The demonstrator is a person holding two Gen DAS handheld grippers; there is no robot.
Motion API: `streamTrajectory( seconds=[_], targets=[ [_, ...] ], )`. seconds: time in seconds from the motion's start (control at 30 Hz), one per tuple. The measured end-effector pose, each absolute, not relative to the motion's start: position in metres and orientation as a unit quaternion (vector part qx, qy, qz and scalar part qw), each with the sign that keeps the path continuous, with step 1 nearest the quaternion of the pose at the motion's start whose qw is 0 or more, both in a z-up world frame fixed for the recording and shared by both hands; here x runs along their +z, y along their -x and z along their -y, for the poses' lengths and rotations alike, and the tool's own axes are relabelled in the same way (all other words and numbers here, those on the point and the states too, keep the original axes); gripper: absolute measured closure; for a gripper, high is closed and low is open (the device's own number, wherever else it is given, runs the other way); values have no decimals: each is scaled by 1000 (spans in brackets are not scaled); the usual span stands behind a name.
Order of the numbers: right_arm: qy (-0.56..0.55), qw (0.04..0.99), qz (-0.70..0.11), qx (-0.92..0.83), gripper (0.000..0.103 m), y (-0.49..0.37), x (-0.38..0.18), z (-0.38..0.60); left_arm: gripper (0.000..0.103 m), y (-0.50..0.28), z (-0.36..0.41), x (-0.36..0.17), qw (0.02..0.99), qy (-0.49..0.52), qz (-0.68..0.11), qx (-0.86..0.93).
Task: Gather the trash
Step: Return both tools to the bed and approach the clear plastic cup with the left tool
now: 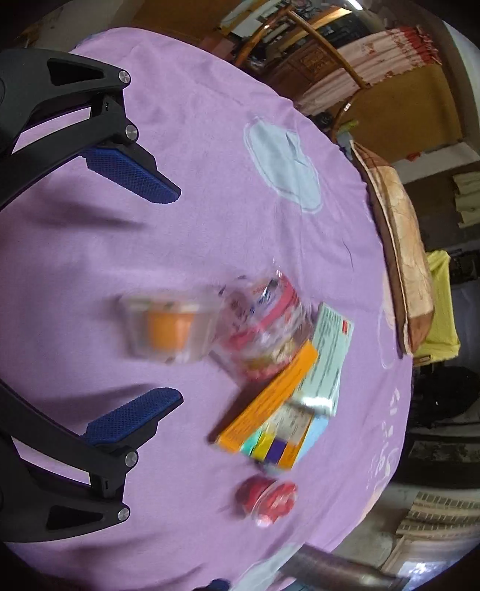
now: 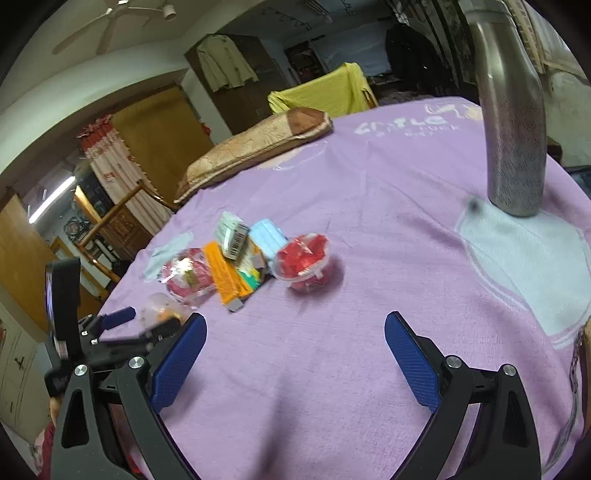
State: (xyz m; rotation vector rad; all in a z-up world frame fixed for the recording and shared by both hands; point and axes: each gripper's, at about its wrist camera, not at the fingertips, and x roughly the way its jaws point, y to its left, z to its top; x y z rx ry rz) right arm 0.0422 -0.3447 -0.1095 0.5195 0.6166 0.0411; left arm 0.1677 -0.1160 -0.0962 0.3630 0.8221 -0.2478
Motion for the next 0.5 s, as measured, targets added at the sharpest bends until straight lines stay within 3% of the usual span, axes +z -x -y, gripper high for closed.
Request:
streamTrajectory(
  seconds=[0.5],
  targets=[
    [-264, 916, -298, 41, 7, -42, -112, 345, 7, -166, -8, -81, 914, -84, -396, -15]
  ],
)
